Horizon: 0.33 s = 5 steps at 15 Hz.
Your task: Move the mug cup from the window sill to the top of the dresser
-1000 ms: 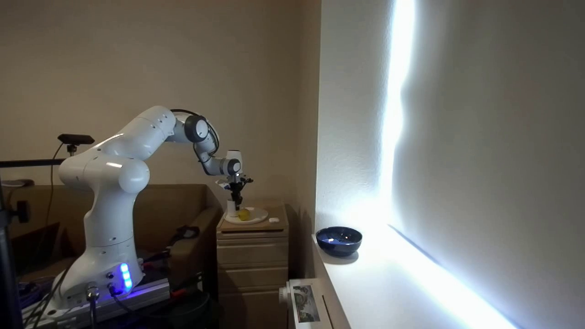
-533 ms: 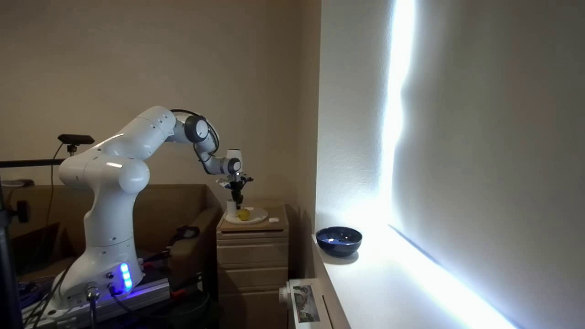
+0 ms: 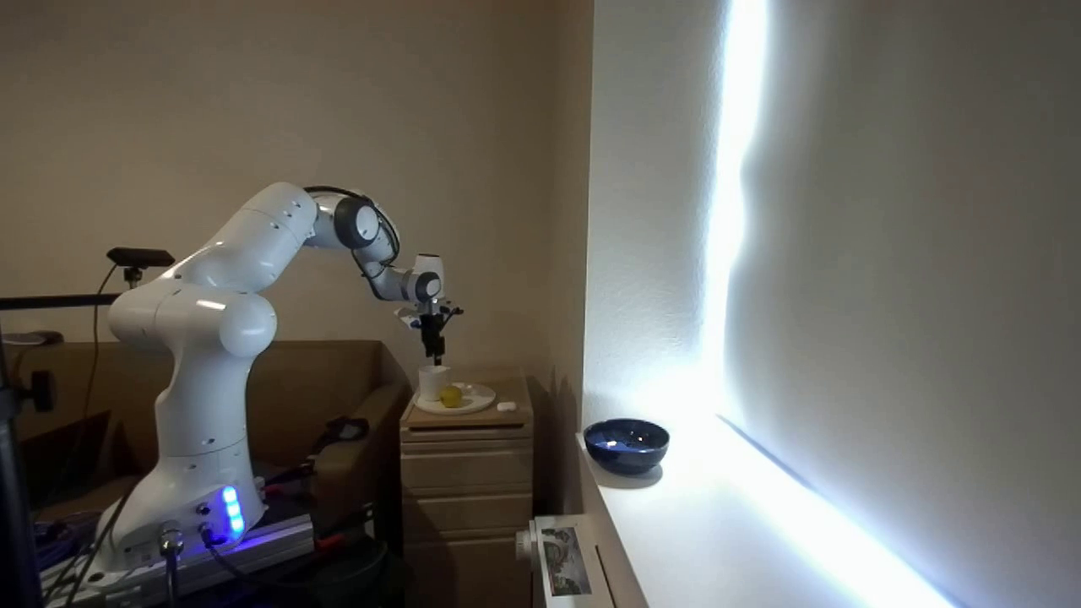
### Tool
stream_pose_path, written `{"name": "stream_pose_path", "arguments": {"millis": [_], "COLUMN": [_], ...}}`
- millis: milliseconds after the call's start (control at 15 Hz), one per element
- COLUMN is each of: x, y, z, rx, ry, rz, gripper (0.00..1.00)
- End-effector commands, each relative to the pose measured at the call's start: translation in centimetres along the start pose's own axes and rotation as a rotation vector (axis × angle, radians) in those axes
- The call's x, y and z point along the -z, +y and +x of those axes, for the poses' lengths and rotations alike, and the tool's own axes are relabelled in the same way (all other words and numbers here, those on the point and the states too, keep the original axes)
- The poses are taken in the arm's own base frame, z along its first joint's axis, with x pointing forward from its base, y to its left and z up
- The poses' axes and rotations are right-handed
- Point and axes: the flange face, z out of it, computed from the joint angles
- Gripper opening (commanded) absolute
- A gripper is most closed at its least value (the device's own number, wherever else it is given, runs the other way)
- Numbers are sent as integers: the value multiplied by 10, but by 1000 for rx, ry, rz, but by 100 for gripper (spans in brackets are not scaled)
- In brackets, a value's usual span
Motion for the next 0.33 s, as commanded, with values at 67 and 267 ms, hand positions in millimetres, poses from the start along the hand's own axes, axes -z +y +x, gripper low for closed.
{"name": "stream_pose_path", "arguments": {"millis": [67, 267], "x": [81, 91], "y": [12, -7], "z": [-39, -28], "rx": [127, 135], "ry": [-69, -15], "rz": [117, 146], "gripper": [100, 100]}}
